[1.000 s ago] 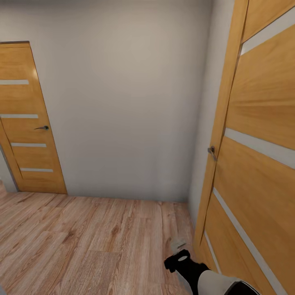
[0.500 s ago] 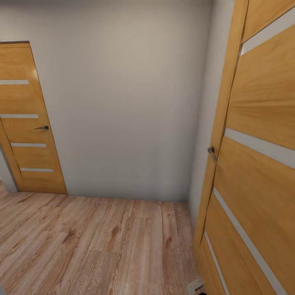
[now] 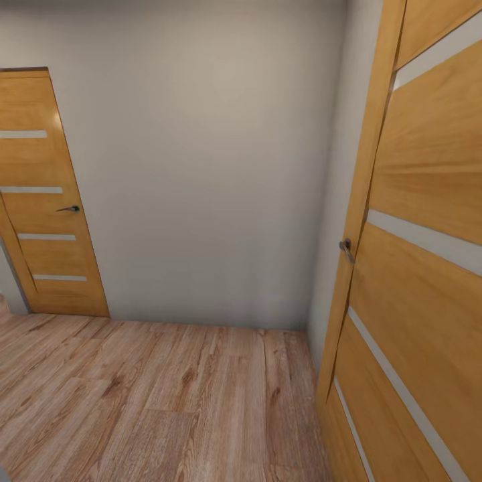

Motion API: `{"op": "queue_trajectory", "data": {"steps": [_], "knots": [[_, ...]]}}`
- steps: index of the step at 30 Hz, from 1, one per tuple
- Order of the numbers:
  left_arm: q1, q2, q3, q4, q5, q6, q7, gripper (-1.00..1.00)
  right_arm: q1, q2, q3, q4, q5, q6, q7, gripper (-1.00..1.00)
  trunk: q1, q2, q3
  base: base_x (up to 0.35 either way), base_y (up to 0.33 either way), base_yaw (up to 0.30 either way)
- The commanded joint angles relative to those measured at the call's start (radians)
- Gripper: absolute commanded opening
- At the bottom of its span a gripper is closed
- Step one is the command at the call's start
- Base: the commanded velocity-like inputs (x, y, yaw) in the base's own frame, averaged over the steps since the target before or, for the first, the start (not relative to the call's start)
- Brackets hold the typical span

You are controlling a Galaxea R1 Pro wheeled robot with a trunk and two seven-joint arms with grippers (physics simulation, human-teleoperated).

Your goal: Move the two storage containers from the living room to the garage. In the garage, place one container on the floor and stack the other container on top of it (either order is fine).

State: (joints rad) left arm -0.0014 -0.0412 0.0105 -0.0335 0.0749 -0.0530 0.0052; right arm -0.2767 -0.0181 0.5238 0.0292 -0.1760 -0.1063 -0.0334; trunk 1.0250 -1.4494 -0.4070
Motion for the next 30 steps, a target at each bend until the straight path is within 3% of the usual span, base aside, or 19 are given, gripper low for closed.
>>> {"op": "queue_trajectory", "data": {"steps": [1,7,30], "knots": [[0.000,0.000,0.000,0.000,0.008,-0.002,0.000,1.00,0.011,-0.003,0.009,0.003,-0.010,-0.009,0.000,1.00,0.000,-0.001,-0.001,0.000,0.000,0.000],[0.000,0.000,-0.001,0.000,0.007,-0.002,0.000,1.00,0.065,-0.009,0.009,0.004,-0.012,-0.053,0.000,1.00,0.000,-0.001,-0.001,0.000,0.000,0.000],[0.000,0.001,0.001,0.000,0.007,-0.002,0.000,1.00,0.090,-0.012,0.010,0.004,-0.001,-0.048,0.032,1.00,0.000,-0.001,-0.001,0.000,0.000,0.000]]}}
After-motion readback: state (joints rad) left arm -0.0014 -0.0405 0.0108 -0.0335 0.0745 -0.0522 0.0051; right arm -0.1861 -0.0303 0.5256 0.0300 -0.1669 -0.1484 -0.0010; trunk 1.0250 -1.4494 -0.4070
